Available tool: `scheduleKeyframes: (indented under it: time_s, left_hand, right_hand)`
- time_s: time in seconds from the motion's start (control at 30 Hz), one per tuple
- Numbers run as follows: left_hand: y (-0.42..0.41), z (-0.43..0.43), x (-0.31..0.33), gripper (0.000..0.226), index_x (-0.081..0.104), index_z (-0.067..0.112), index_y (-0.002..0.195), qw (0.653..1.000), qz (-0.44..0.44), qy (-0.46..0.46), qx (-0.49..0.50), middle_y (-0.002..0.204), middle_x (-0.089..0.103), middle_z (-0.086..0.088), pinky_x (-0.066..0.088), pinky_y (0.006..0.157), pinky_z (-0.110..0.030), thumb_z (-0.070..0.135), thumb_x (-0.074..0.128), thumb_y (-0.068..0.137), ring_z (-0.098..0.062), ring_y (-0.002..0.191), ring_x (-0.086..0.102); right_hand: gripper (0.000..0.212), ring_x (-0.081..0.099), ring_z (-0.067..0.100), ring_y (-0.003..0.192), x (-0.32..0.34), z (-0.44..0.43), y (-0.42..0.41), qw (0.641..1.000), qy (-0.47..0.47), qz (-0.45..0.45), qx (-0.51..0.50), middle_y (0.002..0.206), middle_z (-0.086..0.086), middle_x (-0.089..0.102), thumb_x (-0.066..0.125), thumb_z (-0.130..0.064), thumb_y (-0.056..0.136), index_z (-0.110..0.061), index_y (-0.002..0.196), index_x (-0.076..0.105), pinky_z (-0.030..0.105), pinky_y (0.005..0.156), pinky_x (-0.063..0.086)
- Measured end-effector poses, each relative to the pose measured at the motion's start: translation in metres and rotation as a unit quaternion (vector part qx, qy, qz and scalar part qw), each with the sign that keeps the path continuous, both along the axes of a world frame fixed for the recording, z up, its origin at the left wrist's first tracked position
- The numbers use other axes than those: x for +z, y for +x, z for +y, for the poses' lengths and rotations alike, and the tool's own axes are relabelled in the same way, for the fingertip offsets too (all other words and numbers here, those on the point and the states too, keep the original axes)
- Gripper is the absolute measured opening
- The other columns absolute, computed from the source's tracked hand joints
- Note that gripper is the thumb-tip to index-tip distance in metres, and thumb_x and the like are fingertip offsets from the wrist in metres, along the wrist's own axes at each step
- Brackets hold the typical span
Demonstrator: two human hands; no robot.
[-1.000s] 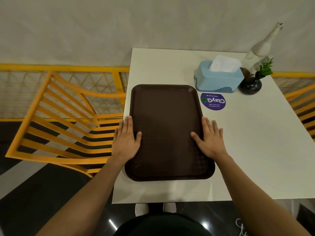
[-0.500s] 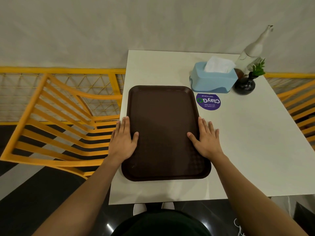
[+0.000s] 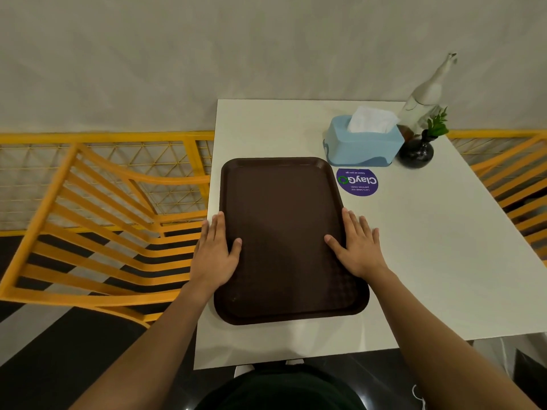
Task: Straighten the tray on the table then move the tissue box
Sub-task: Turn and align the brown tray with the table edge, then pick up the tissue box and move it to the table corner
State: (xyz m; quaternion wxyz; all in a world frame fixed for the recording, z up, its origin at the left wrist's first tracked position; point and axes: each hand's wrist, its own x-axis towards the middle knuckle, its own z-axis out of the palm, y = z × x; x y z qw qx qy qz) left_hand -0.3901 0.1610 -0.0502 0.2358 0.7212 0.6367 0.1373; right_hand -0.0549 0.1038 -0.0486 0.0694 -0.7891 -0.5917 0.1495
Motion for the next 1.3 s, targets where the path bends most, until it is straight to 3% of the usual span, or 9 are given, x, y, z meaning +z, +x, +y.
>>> scheduleKeyframes:
  time_s: [0.13, 0.23, 0.4, 0.6, 0.73, 0.9, 1.0, 1.17, 1.3]
  left_hand:
    - [-0.004, 0.003, 0.007, 0.081, -0.002, 0.027, 0.162, 0.995, -0.09, -0.044, 0.009, 0.17, 0.003, 0.003, 0.008, 0.124, -0.046, 0.067, 0.029, 0.098, -0.02, 0.155, -0.007]
    - [-0.008, 0.006, 0.017, 0.081, 0.002, 0.033, 0.161, 0.987, -0.153, -0.049, 0.018, 0.169, 0.009, 0.002, 0.015, 0.122, -0.047, 0.072, 0.029, 0.095, -0.022, 0.155, 0.005]
    - [0.004, 0.017, 0.036, 0.073, 0.02, 0.024, 0.159, 0.989, -0.144, 0.019, 0.027, 0.163, 0.026, -0.007, 0.023, 0.121, -0.045, 0.064, 0.033, 0.099, -0.026, 0.15, 0.023]
    - [0.071, 0.039, 0.052, 0.062, 0.032, 0.029, 0.155, 0.991, -0.131, 0.033, -0.009, 0.161, 0.031, -0.003, 0.031, 0.118, -0.046, 0.045, 0.054, 0.099, -0.024, 0.148, 0.03]
    - [0.135, 0.055, 0.066, 0.066, 0.033, 0.029, 0.154, 0.989, -0.145, 0.038, -0.017, 0.158, 0.033, -0.002, 0.033, 0.115, -0.041, 0.042, 0.061, 0.096, -0.023, 0.144, 0.036]
    - [0.22, 0.079, 0.077, 0.077, 0.04, 0.022, 0.15, 0.984, -0.163, 0.072, -0.005, 0.151, 0.042, -0.002, 0.037, 0.109, -0.034, 0.045, 0.073, 0.085, -0.022, 0.137, 0.044]
    - [0.264, 0.096, 0.078, 0.094, 0.03, 0.026, 0.154, 0.981, -0.182, 0.069, 0.021, 0.154, 0.037, 0.0, 0.041, 0.107, -0.04, 0.053, 0.079, 0.078, -0.019, 0.14, 0.04]
    - [0.312, 0.125, 0.071, 0.116, 0.014, 0.024, 0.159, 0.98, -0.185, 0.054, 0.057, 0.16, 0.029, -0.004, 0.04, 0.111, -0.045, 0.051, 0.085, 0.071, -0.024, 0.145, 0.033]
    - [0.328, 0.147, 0.066, 0.127, 0.013, 0.012, 0.159, 0.987, -0.138, 0.042, 0.063, 0.158, 0.034, -0.014, 0.034, 0.116, -0.048, 0.055, 0.087, 0.065, -0.032, 0.145, 0.032]
  right_hand:
    - [0.087, 0.002, 0.031, 0.154, 0.005, 0.003, 0.003, 0.999, -0.012, 0.03, -0.008, 0.169, 0.001, 0.008, 0.029, -0.078, 0.092, -0.033, 0.16, -0.002, 0.057, 0.119, 0.0]
    - [0.087, 0.01, 0.032, 0.153, 0.012, 0.005, 0.006, 0.996, 0.005, 0.086, -0.026, 0.168, 0.001, 0.015, 0.034, -0.079, 0.091, -0.034, 0.159, 0.006, 0.056, 0.12, 0.009]
    - [0.084, 0.018, 0.028, 0.15, 0.026, 0.005, 0.021, 0.98, 0.058, 0.179, -0.068, 0.165, -0.002, 0.023, 0.045, -0.074, 0.091, -0.032, 0.158, 0.017, 0.052, 0.117, 0.022]
    - [0.073, 0.036, 0.024, 0.142, 0.046, 0.024, 0.065, 0.971, 0.126, 0.179, -0.094, 0.156, -0.003, 0.04, 0.056, -0.063, 0.093, -0.03, 0.153, 0.031, 0.041, 0.106, 0.036]
    - [0.071, 0.039, 0.021, 0.138, 0.059, 0.046, 0.105, 0.969, 0.161, 0.169, -0.079, 0.153, -0.003, 0.044, 0.061, -0.06, 0.092, -0.03, 0.151, 0.035, 0.031, 0.099, 0.032]
    - [0.067, 0.041, 0.024, 0.137, 0.068, 0.085, 0.159, 0.96, 0.204, 0.181, -0.057, 0.152, 0.003, 0.045, 0.066, -0.048, 0.093, -0.025, 0.149, 0.039, 0.036, 0.106, 0.036]
    - [0.063, 0.039, 0.018, 0.137, 0.07, 0.114, 0.183, 0.948, 0.247, 0.198, -0.037, 0.151, 0.001, 0.042, 0.067, -0.039, 0.094, -0.026, 0.148, 0.038, 0.034, 0.109, 0.035]
    - [0.072, 0.033, 0.016, 0.142, 0.062, 0.15, 0.206, 0.942, 0.24, 0.232, -0.042, 0.158, -0.003, 0.032, 0.063, -0.044, 0.095, -0.028, 0.154, 0.024, 0.026, 0.107, 0.027]
    - [0.074, 0.03, -0.013, 0.122, 0.056, 0.161, 0.209, 0.929, 0.25, 0.272, -0.019, 0.143, -0.014, 0.037, 0.065, -0.037, 0.096, -0.027, 0.155, 0.022, -0.002, 0.095, 0.022]
